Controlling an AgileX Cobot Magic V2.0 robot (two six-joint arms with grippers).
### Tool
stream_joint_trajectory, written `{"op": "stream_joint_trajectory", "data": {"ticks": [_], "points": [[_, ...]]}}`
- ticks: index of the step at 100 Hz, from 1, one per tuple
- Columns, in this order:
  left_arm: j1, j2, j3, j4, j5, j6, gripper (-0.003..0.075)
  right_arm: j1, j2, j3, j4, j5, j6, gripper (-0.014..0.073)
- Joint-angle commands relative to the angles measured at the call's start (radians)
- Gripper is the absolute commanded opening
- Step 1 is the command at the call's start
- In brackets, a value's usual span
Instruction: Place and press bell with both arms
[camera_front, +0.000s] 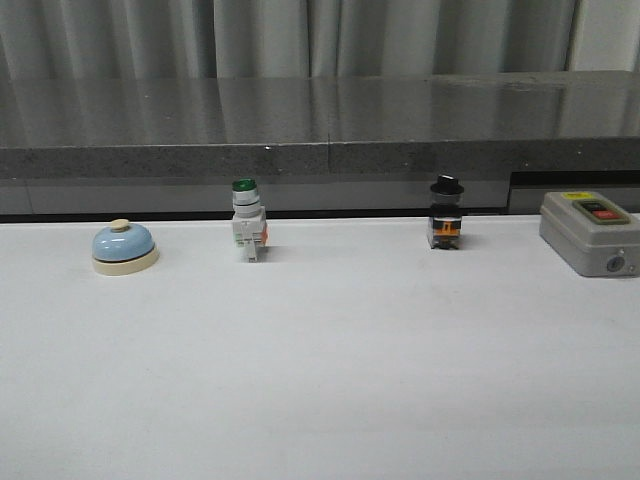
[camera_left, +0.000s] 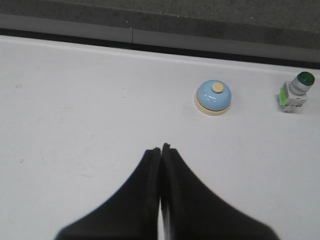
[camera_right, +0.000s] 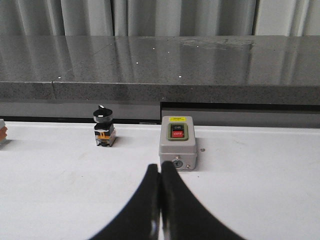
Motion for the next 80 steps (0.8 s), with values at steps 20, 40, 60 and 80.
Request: {"op": "stream_joint_trajectory", "data": {"ticks": [20,40,60,80], "points": [[-0.008,0.076,-0.055,0.009,-0.042,0.018,-0.0018,-0.006,-0.016,-0.014,-0.010,-0.085,-0.001,-0.0060],[-0.008,0.078,-0.055,0.005,-0.034,0.065,0.0177,-0.006,-0.016,-0.014,-0.010,-0.085,-0.001,-0.0060],[-0.008,0.078,-0.055,0.002,-0.032,0.065,0.0662,-0.006,-0.016,-0.014,-0.010,-0.085,-0.001,-0.0060],[-0.008,0.082,-0.055,-0.143,-0.031,0.102,0.0690,-0.006,-0.016,-0.014,-0.010,-0.085,-0.001,-0.0060]]}}
